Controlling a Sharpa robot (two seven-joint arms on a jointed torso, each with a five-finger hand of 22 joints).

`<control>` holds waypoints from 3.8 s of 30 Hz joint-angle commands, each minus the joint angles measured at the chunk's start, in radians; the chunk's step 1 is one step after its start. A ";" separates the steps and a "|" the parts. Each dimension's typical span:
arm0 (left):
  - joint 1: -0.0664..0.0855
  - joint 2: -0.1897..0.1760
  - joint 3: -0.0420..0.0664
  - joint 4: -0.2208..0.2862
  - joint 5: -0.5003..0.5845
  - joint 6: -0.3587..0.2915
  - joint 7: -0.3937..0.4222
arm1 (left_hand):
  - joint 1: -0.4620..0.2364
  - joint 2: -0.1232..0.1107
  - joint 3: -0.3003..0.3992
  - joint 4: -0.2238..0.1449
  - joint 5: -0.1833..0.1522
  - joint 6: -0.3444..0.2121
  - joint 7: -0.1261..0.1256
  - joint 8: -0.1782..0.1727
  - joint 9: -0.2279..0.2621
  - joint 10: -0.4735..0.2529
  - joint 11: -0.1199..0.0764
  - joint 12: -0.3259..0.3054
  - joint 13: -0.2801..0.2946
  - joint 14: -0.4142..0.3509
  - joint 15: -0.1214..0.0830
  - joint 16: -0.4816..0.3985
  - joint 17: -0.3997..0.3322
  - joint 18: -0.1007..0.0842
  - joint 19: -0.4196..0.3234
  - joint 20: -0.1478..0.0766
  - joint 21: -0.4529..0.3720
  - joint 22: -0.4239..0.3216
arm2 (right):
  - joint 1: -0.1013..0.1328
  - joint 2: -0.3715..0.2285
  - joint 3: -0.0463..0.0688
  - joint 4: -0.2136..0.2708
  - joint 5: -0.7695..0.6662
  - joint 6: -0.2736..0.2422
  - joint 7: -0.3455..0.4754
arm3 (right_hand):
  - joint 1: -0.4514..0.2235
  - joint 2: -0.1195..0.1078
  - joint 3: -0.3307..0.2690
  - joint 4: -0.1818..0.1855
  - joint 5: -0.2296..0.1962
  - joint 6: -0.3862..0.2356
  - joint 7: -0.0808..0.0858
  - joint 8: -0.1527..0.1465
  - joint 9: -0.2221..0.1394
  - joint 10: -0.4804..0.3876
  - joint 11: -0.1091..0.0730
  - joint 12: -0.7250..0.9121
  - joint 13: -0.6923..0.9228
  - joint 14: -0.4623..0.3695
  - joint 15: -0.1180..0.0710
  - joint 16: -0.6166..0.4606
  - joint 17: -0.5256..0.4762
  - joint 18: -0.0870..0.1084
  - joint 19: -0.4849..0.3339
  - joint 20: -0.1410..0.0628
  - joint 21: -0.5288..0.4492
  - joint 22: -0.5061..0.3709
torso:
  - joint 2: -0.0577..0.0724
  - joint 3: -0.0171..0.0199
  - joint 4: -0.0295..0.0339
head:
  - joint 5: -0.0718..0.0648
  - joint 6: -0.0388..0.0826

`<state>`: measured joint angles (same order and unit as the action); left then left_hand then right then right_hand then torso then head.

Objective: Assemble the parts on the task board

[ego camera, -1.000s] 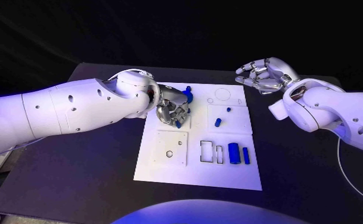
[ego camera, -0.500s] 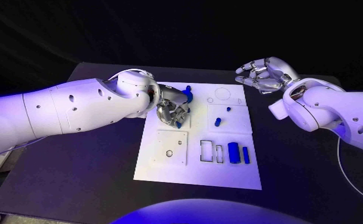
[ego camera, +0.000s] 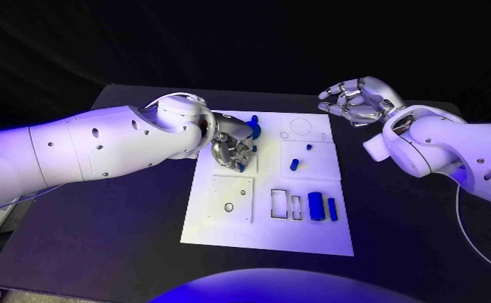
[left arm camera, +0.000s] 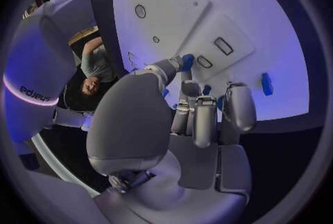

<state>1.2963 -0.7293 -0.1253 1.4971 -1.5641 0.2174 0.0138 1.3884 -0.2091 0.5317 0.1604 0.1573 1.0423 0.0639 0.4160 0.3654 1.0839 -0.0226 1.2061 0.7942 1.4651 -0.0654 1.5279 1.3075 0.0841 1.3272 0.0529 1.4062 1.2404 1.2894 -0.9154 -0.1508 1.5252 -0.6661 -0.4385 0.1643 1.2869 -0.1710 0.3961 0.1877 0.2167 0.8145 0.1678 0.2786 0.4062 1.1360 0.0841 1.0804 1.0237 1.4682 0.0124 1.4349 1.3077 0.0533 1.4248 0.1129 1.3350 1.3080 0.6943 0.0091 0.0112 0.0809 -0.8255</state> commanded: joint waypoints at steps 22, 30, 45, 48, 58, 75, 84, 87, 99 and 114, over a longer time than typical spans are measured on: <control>-0.026 -0.079 0.000 0.080 0.160 -0.224 -0.245 | -0.044 -0.030 0.094 0.021 0.007 0.021 -0.036 0.111 0.079 0.134 -0.026 0.056 0.111 0.099 -0.031 0.034 0.243 -0.023 0.058 -0.024 0.038 0.067 | -0.002 -0.011 0.000 0.004 -0.013 0.010 -0.002 | -0.004 0.004 0.000 0.004 0.006 -0.004 0.001 0.006 0.002 0.005 -0.002 0.002 0.000 0.037 -0.006 -0.005 0.004 0.008 -0.003 -0.001 -0.003 0.109 | -0.001 0.0008 0.0016 | 0.001 0.003; -0.037 -0.089 0.000 0.108 0.195 -0.303 -0.300 | -0.054 -0.039 0.106 0.026 0.007 0.032 -0.041 0.118 0.081 0.155 -0.031 0.068 0.133 0.101 -0.036 0.037 0.249 -0.026 0.071 -0.029 0.045 0.081 | -0.002 -0.012 0.000 0.006 -0.014 0.010 -0.003 | -0.004 0.004 0.000 0.004 0.006 -0.004 0.001 0.006 0.002 0.005 -0.002 0.002 0.000 0.037 -0.006 -0.005 0.004 0.008 -0.003 -0.001 -0.003 0.109 | -0.001 0.0005 0.0000 | 0.004 0.005; -0.050 -0.100 0.001 0.148 0.181 -0.342 -0.339 | -0.065 -0.049 0.115 0.033 0.006 0.053 -0.049 0.127 0.083 0.186 -0.038 0.089 0.172 0.102 -0.042 0.037 0.251 -0.030 0.084 -0.035 0.053 0.097 | -0.002 -0.014 0.000 0.005 -0.014 0.011 -0.003 | -0.005 0.003 0.000 0.005 0.007 -0.003 0.001 0.008 0.002 0.005 -0.002 0.002 -0.001 0.037 -0.006 -0.006 0.003 0.008 -0.003 -0.001 -0.004 0.109 | 0.001 -0.0003 0.0005 | 0.002 0.007; -0.051 -0.098 0.001 0.148 0.172 -0.343 -0.351 | -0.071 -0.052 0.115 0.036 0.005 0.058 -0.051 0.128 0.084 0.193 -0.040 0.094 0.182 0.102 -0.044 0.038 0.251 -0.030 0.087 -0.037 0.054 0.100 | -0.002 -0.014 0.000 0.004 -0.014 0.011 -0.003 | -0.005 0.003 -0.001 0.006 0.007 -0.003 0.001 0.009 0.002 0.005 -0.002 0.002 -0.002 0.037 -0.007 -0.006 0.004 0.008 -0.004 -0.001 -0.005 0.108 | 0.000 -0.0005 0.0007 | 0.002 0.007; -0.072 -0.072 0.001 0.135 0.146 -0.367 -0.369 | -0.084 -0.055 0.114 0.046 0.003 0.072 -0.056 0.133 0.084 0.208 -0.044 0.105 0.203 0.102 -0.047 0.038 0.251 -0.032 0.091 -0.041 0.057 0.105 | -0.002 -0.012 0.000 0.004 -0.014 0.011 -0.003 | -0.005 0.003 -0.001 0.006 0.007 -0.003 0.001 0.010 0.002 0.005 -0.002 0.002 -0.002 0.037 -0.007 -0.006 0.004 0.008 -0.004 -0.001 -0.006 0.108 | 0.000 -0.0018 -0.0006 | 0.000 0.007; -0.087 -0.054 0.001 0.129 0.066 -0.391 -0.363 | -0.087 -0.068 0.109 0.047 0.002 0.073 -0.060 0.130 0.082 0.202 -0.047 0.098 0.190 0.102 -0.050 0.038 0.251 -0.032 0.092 -0.044 0.056 0.105 | -0.002 -0.014 0.000 0.002 -0.014 0.013 -0.004 | -0.005 0.003 -0.001 0.006 0.007 -0.003 0.001 0.010 0.002 0.005 -0.002 0.002 -0.002 0.037 -0.007 -0.006 0.004 0.008 -0.004 -0.001 -0.006 0.108 | 0.001 -0.0013 0.0000 | -0.005 0.008; -0.087 -0.055 0.001 0.135 0.064 -0.371 -0.358 | -0.096 -0.082 0.098 0.051 0.001 0.077 -0.065 0.128 0.079 0.204 -0.049 0.099 0.195 0.102 -0.052 0.038 0.251 -0.032 0.093 -0.047 0.056 0.106 | -0.003 -0.015 0.000 0.001 -0.014 0.014 -0.004 | -0.005 0.003 -0.001 0.006 0.007 -0.003 0.001 0.010 0.002 0.005 -0.002 0.002 -0.002 0.037 -0.007 -0.006 0.004 0.008 -0.004 -0.001 -0.006 0.108 | 0.000 -0.0010 0.0005 | -0.005 0.005; -0.087 -0.055 0.001 0.136 0.064 -0.361 -0.358 | -0.105 -0.083 0.087 0.056 0.002 0.081 -0.067 0.126 0.077 0.206 -0.051 0.101 0.199 0.102 -0.053 0.038 0.251 -0.032 0.093 -0.048 0.056 0.107 | -0.003 -0.015 0.000 0.000 -0.014 0.015 -0.004 | -0.007 0.003 -0.002 0.009 0.008 -0.003 0.000 0.011 0.002 0.005 -0.003 0.002 -0.003 0.037 -0.007 -0.007 0.003 0.008 -0.003 -0.001 -0.006 0.108 | 0.000 -0.0014 0.0007 | -0.005 0.005; -0.087 -0.054 0.001 0.134 0.063 -0.340 -0.370 | -0.137 -0.082 0.019 0.088 0.003 0.099 -0.072 0.116 0.066 0.204 -0.055 0.101 0.202 0.102 -0.057 0.037 0.251 -0.032 0.094 -0.054 0.055 0.107 | -0.004 -0.015 0.000 -0.001 -0.014 0.016 -0.005 | -0.007 0.003 -0.002 0.009 0.008 -0.003 0.000 0.011 0.002 0.005 -0.003 0.002 -0.003 0.037 -0.007 -0.007 0.003 0.008 -0.003 -0.001 -0.006 0.108 | 0.000 -0.0008 0.0000 | -0.006 0.004; -0.087 -0.054 0.001 0.130 0.061 -0.328 -0.384 | -0.150 -0.056 -0.124 0.132 0.006 0.119 -0.072 0.098 0.046 0.205 -0.056 0.101 0.210 0.102 -0.059 0.037 0.251 -0.033 0.096 -0.057 0.053 0.109 | -0.005 -0.014 0.000 -0.003 -0.014 0.015 -0.004 | -0.008 0.002 -0.002 0.009 0.008 -0.003 0.000 0.012 0.002 0.004 -0.003 0.001 -0.004 0.037 -0.007 -0.007 0.002 0.008 -0.003 -0.001 -0.007 0.107 | 0.001 -0.0006 -0.0007 | -0.005 0.004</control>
<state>1.2094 -0.7851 -0.1250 1.6265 -1.4962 -0.1282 -0.3612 1.2389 -0.2697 0.4141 0.2917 0.1629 1.1657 -0.0130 0.5166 0.4132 1.2883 -0.0735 1.3077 1.0030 1.4669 -0.1197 1.5598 1.3073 0.0689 1.4241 0.0019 1.4570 1.3076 1.2853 -0.9299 -0.1511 1.5222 -0.6711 -0.4376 0.1587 1.2870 -0.1711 0.3933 0.1904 0.2205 0.8145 0.1678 0.2857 0.4073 1.1360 0.0841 1.0804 1.0200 1.4682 0.0124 1.4309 1.3081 0.0533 1.4248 0.1129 1.3350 1.3075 0.6942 0.0085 0.0109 0.0752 -0.8221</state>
